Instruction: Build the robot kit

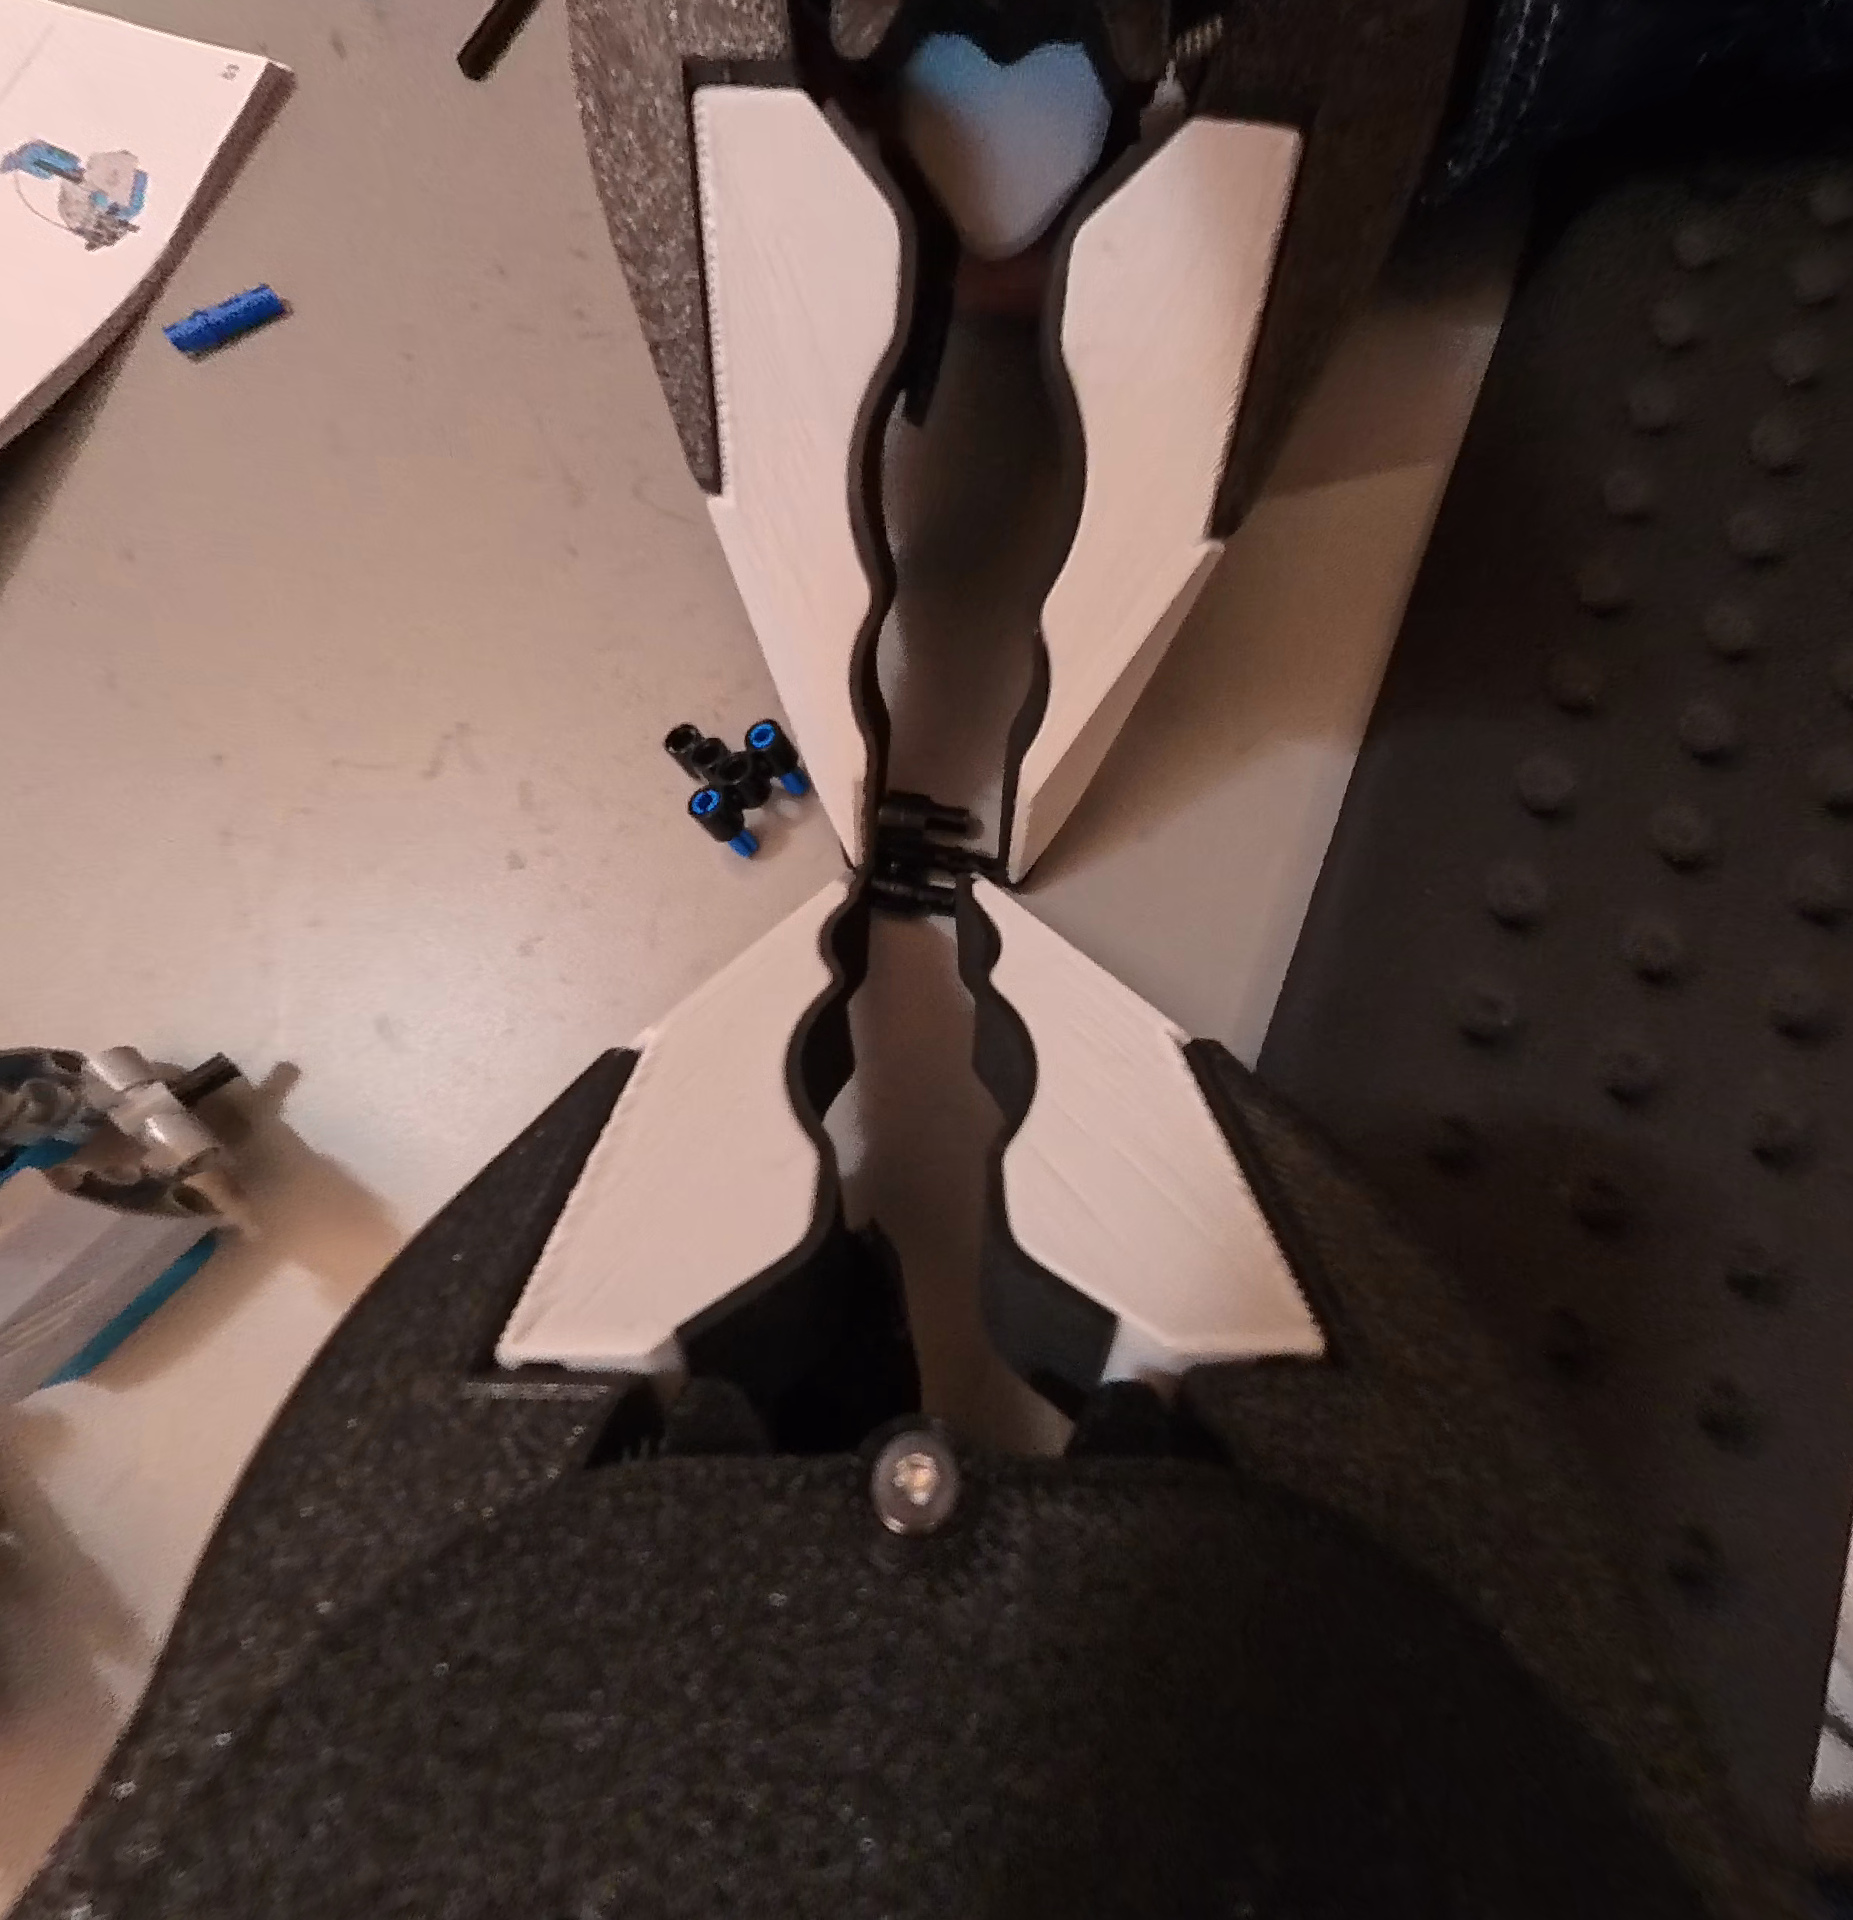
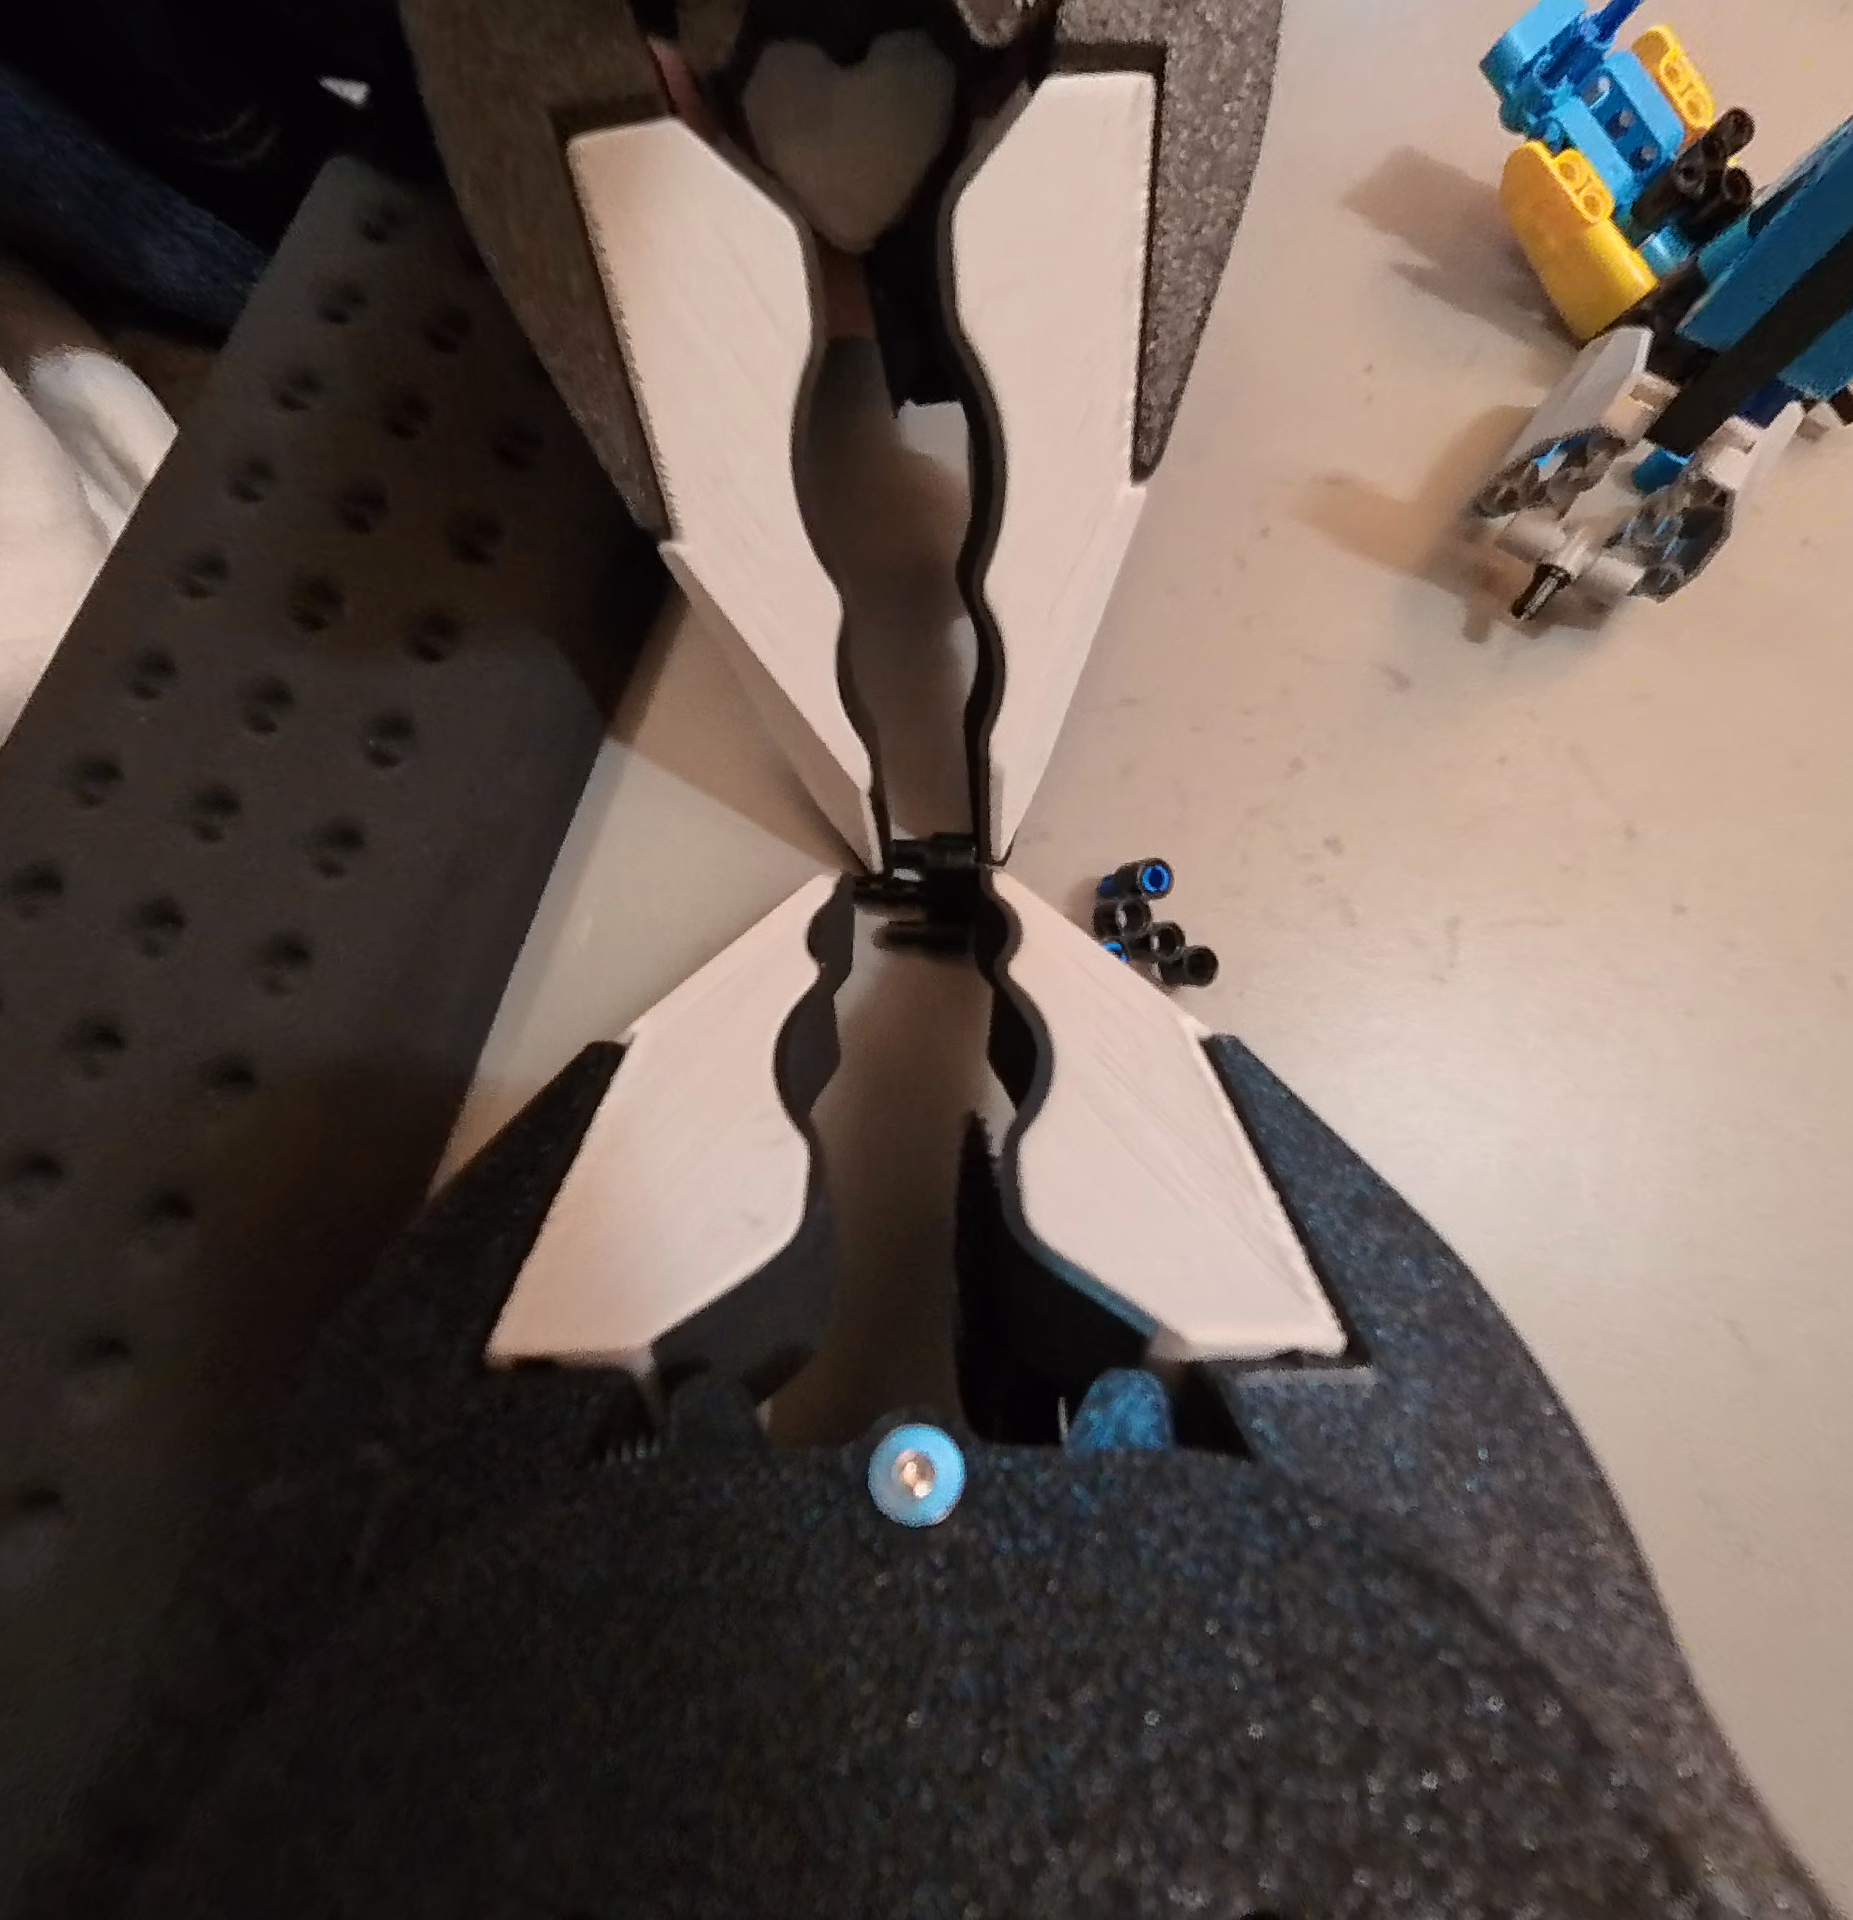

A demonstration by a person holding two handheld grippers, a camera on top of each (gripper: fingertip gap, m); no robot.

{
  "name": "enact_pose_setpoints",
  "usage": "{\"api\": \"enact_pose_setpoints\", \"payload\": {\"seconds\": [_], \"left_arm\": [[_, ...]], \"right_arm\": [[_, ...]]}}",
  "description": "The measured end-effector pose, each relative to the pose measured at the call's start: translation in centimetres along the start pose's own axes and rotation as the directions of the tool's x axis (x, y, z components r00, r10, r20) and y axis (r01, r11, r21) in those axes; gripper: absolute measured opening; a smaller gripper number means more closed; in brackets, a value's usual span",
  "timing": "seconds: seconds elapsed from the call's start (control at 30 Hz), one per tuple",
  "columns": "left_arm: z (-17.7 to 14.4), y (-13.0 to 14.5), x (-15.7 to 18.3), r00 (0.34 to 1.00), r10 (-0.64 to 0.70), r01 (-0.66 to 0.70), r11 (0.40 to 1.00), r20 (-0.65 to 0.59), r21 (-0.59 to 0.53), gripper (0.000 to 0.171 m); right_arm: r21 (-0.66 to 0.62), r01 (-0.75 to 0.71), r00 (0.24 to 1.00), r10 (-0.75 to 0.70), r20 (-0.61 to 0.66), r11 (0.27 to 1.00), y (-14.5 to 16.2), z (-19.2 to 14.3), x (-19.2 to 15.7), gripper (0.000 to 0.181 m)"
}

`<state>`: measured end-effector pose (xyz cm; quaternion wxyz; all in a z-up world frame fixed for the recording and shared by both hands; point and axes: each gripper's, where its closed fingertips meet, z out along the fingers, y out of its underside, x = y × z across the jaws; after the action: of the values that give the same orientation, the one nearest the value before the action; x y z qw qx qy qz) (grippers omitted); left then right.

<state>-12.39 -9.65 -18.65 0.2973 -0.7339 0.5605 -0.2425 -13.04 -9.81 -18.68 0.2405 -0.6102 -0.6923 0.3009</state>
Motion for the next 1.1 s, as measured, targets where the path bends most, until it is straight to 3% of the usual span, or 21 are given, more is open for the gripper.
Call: {"api": "enact_pose_setpoints", "payload": {"seconds": [0.63,0.93,1.1], "left_arm": [[0.02,-0.16,-0.06,0.985,0.160,-0.162,0.987,0.070,0.019,0.015],[0.05,-0.09,0.03,0.993,0.081,-0.078,0.996,-0.089,0.040,0.015],[0.07,-0.10,-0.14,0.992,0.093,-0.089,0.995,-0.089,0.042,0.016]], "right_arm": [[0.022,0.064,0.996,-0.063,-0.063,0.998,0.11,-0.18,0.04,0.022],[0.044,-0.012,1.000,0.012,-0.005,0.999,0.22,-0.14,-0.15,0.022],[0.048,0.013,0.999,-0.012,-0.032,0.999,0.23,-0.16,0.12,0.023]]}}
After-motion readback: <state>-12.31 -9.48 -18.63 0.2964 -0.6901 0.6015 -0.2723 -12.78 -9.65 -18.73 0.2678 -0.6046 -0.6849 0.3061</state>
